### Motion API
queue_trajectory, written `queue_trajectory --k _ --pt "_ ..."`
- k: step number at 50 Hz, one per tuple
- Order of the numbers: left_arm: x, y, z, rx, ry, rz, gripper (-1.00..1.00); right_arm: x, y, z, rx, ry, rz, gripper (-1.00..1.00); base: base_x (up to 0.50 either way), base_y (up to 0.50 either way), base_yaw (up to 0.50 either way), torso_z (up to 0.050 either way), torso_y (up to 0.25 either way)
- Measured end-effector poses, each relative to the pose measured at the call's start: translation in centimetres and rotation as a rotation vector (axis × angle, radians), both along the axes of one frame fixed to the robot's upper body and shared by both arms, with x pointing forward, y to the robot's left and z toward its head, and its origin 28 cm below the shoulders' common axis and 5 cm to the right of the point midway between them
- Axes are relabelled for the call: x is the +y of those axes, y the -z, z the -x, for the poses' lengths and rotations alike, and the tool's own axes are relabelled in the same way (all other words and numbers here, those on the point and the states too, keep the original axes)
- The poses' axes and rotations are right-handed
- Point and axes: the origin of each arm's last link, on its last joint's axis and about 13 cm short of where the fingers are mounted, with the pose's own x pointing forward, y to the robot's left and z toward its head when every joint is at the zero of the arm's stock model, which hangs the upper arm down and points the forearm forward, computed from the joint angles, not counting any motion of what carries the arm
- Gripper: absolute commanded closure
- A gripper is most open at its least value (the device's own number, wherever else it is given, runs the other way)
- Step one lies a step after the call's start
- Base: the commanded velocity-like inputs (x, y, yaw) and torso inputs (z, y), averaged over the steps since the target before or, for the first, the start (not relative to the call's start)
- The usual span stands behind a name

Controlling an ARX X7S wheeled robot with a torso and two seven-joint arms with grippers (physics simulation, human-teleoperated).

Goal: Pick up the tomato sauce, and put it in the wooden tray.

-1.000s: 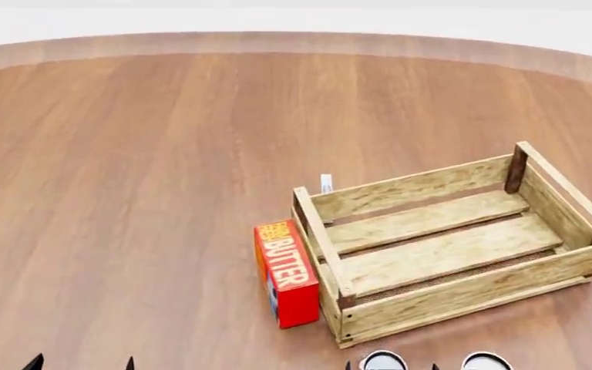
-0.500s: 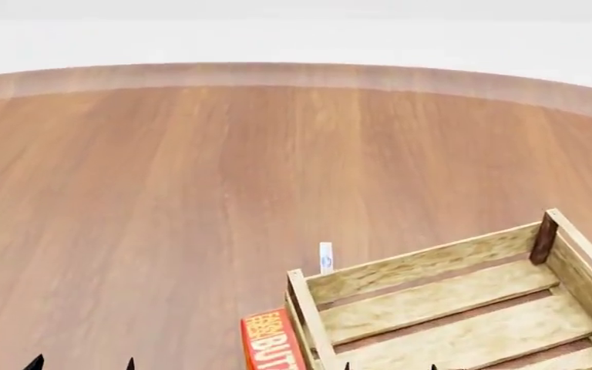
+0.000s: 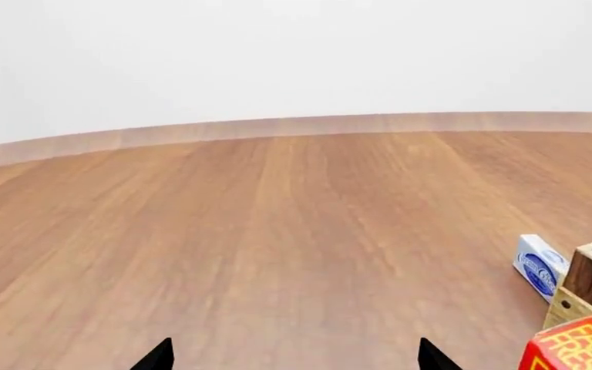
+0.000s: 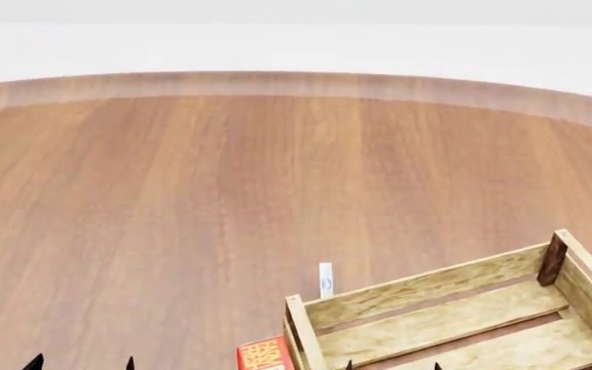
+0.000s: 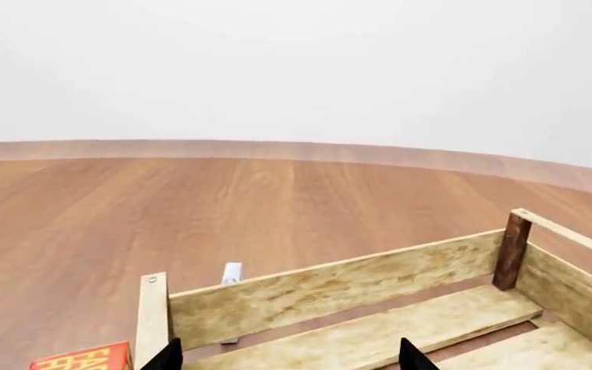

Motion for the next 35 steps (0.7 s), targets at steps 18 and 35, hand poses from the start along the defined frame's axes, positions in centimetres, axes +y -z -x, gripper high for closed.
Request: queue_trajectory --k 18,35 --pt "0.0 0.0 0.0 0.001 -0.003 0.005 -1.00 1.0 -1.0 3.1 -0.099 0.008 0.001 -1.00 0.00 0.00 0.00 0.000 0.000" --pt "0.0 0.0 -0.1 0.002 -0.005 0.005 -1.00 1.5 -0.6 9.4 -0.194 0.067 -0.016 -1.00 0.00 0.00 0.00 0.000 0.000"
